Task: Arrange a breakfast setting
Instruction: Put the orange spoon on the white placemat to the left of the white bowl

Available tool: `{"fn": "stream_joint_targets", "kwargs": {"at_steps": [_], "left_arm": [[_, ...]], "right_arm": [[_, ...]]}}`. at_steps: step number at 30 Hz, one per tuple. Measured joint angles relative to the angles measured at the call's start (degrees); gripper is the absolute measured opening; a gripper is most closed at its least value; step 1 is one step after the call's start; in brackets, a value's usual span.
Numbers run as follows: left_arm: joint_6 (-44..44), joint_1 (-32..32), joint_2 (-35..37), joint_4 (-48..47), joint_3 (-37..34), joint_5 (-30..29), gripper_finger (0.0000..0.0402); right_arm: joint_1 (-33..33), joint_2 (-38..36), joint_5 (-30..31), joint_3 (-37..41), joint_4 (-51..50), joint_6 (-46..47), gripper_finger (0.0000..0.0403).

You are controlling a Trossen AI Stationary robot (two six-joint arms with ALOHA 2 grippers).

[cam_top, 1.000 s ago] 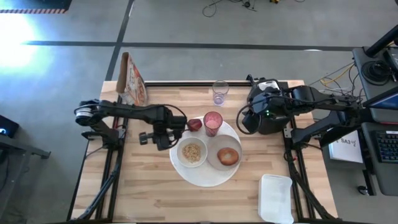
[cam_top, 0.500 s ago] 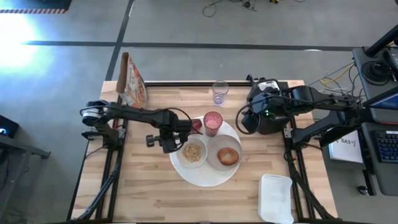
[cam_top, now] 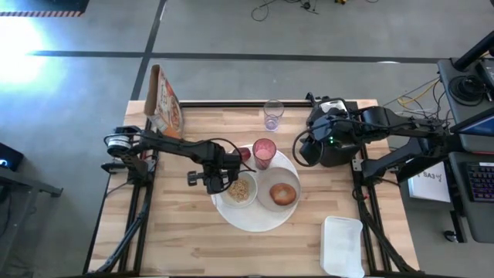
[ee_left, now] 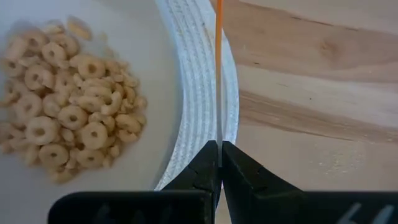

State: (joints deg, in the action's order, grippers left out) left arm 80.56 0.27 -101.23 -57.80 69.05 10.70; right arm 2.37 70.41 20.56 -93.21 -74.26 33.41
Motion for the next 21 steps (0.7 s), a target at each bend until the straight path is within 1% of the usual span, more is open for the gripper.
{"fn": "stream_joint_targets", "kwargs": {"at_steps": [7, 10, 17, 21], "left_arm": [[0.93, 0.38, 0.0, 4.7, -3.66, -0.26, 0.0], [0.95, 0.36, 0.02, 7.2, -3.97, -1.09, 0.0], [0.74, 0.38, 0.0, 6.96, -4.19, -2.09, 0.0], [-2.58, 0.42, -0.02, 7.34, -4.65, -2.54, 0.0]], "right_arm": [[0.0, 0.0, 0.0, 0.04, 0.0, 0.0, 0.0192], [0.0, 0.0, 0.0, 0.04, 0.0, 0.0, 0.0192], [0.0, 0.0, 0.0, 0.04, 0.0, 0.0, 0.0192], [0.0, 0.0, 0.0, 0.04, 0.0, 0.0, 0.0192]]}}
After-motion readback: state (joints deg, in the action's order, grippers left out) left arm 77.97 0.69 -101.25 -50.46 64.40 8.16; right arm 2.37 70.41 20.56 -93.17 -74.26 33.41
